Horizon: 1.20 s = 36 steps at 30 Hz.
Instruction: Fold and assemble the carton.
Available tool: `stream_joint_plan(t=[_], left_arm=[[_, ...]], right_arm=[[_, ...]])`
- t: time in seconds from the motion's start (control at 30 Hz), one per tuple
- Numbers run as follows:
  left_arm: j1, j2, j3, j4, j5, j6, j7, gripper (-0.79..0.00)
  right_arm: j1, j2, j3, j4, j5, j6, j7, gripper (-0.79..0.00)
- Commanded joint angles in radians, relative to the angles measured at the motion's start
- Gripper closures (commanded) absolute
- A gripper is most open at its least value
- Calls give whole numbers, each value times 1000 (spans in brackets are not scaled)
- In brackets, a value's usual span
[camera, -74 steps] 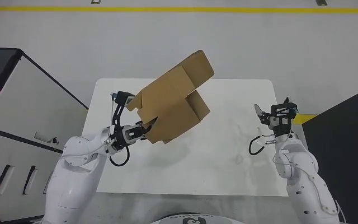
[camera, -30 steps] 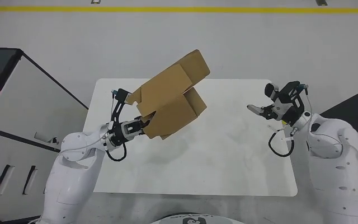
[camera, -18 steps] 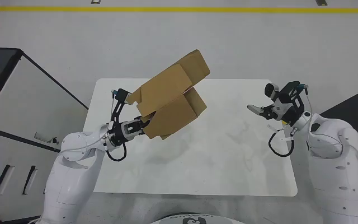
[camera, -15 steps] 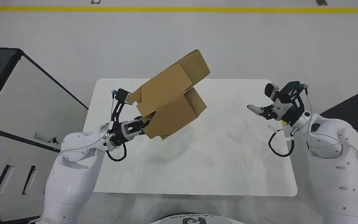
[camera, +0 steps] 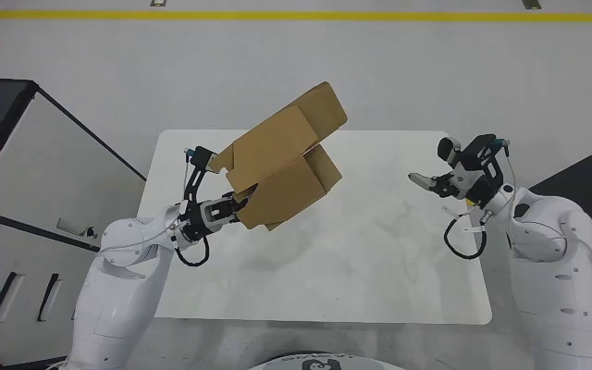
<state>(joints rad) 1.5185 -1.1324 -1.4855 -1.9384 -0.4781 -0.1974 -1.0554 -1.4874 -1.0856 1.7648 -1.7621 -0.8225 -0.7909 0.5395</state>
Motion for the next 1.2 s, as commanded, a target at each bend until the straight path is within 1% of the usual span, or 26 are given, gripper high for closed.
stream_joint_plan(t=[0.0,0.3,0.33,0.37,0.4,0.73,0.9,0.93,1.0,1.07,1.17], left_arm=[[0,0,0,0,0,0,0,0],[0,0,0,0,0,0,0,0],[0,0,1,-1,1,1,4,-18],[2,0,6,-4,5,7,13,-18],[1,0,9,-7,8,9,17,0],[-1,10,13,15,32,66,6,0],[1,14,5,20,27,69,8,0],[1,15,2,20,28,68,9,0],[3,17,-3,20,29,65,8,0],[6,19,-8,20,32,63,8,0],[11,22,-14,17,35,61,8,0]], right_arm=[[0,0,0,0,1,0,1,-785],[0,0,0,0,1,0,1,-785],[0,0,0,0,1,0,1,-785],[0,0,0,0,1,0,1,-785],[0,0,0,0,1,0,1,-785],[0,0,0,0,1,0,1,-785],[-1,0,-1,0,6,3,-4,-785],[-8,-1,-10,1,34,3,-18,-785],[-15,1,-20,3,110,-26,-4,-785],[-16,7,-31,9,211,-57,47,-785],[-6,20,-39,8,345,-71,153,-785]])
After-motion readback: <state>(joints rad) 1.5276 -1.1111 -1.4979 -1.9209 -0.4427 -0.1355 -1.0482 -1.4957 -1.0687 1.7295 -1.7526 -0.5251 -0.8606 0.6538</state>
